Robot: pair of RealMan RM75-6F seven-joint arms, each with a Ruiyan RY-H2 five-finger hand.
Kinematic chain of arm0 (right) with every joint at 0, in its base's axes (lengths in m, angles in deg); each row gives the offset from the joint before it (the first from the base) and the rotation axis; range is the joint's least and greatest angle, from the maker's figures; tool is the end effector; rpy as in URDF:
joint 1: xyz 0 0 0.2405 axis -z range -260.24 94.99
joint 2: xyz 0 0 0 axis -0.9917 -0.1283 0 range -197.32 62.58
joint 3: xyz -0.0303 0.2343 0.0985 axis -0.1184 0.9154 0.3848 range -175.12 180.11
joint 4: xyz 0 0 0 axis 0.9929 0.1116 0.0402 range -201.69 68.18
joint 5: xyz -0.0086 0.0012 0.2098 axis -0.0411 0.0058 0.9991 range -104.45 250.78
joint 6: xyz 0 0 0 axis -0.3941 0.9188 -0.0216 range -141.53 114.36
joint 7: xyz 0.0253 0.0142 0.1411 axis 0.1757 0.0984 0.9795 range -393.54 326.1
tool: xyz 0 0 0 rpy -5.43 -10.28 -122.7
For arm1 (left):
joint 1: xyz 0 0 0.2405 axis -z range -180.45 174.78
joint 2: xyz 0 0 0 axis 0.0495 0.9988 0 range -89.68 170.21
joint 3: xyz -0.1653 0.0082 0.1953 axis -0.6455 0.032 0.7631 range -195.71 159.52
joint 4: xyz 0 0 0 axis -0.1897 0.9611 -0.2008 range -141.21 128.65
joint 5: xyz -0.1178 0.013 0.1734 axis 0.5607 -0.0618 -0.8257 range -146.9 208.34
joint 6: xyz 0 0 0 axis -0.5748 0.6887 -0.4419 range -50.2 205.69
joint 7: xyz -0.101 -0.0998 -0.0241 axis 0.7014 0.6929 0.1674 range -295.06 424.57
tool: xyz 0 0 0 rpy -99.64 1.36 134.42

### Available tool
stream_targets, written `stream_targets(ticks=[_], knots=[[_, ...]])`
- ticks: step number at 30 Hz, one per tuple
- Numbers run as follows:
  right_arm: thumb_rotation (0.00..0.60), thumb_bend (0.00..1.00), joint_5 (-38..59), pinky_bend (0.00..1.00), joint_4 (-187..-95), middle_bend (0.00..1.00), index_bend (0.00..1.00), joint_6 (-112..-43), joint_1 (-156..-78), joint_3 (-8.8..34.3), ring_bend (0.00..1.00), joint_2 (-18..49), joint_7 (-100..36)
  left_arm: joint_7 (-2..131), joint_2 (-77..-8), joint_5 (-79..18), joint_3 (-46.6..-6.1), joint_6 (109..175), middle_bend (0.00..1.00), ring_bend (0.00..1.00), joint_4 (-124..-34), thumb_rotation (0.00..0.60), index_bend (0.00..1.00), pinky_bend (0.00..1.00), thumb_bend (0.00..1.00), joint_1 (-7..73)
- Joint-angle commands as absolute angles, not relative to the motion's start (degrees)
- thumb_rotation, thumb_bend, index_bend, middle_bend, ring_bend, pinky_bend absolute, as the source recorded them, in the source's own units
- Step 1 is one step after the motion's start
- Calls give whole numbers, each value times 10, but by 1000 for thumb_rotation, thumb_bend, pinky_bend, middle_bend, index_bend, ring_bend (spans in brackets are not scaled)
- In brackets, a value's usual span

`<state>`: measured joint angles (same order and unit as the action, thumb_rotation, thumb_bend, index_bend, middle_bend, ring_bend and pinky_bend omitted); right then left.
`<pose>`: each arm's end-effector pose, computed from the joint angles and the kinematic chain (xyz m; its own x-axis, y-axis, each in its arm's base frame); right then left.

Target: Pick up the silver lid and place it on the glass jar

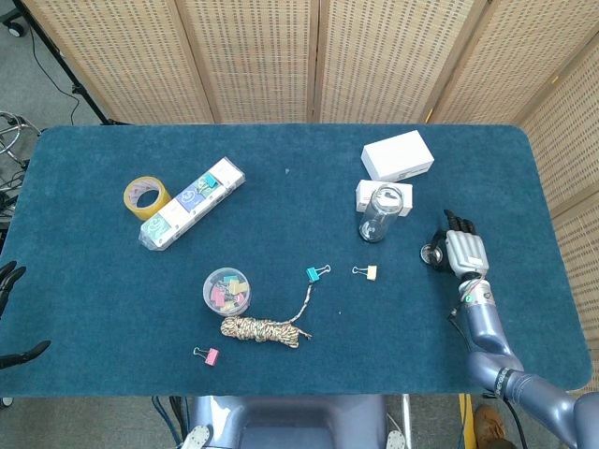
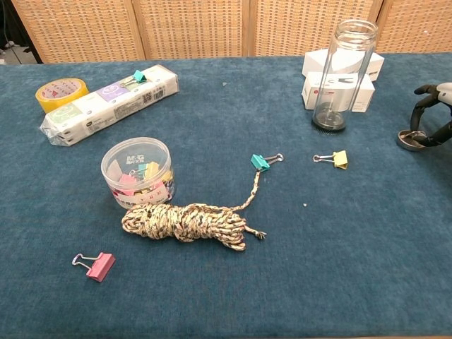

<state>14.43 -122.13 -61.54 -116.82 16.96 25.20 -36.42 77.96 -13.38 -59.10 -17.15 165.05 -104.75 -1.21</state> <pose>-0.3054 -0.3811 0.0286 0.3202 -0.2434 0.9156 -0.9304 0.1011 0.3523 -0.3053 0.1490 0.1989 0.2538 0.0533 0.9658 0.9672 -0.0075 -0.2538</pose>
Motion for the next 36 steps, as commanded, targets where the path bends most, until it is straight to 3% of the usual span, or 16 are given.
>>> stream_targets(ticks=[1,23,36], knots=[[600,441,143,0,-1218,0,548,-614,-1169,170,0,254,-361,780,-134,-590,-172,1651,0,0,-1048,600,0,0,2,-12],[600,561,130,0,-1216,0,650,-626,-1162,176,0,256,-344,781,-135,-590,-173,1653,0,0,-1048,600,0,0,1,-14],[600,587,103,0,-1319,0,653,-692,-1131,180,0,182,-345,784,-133,-596,-171,1652,0,0,-1047,600,0,0,2,-13]])
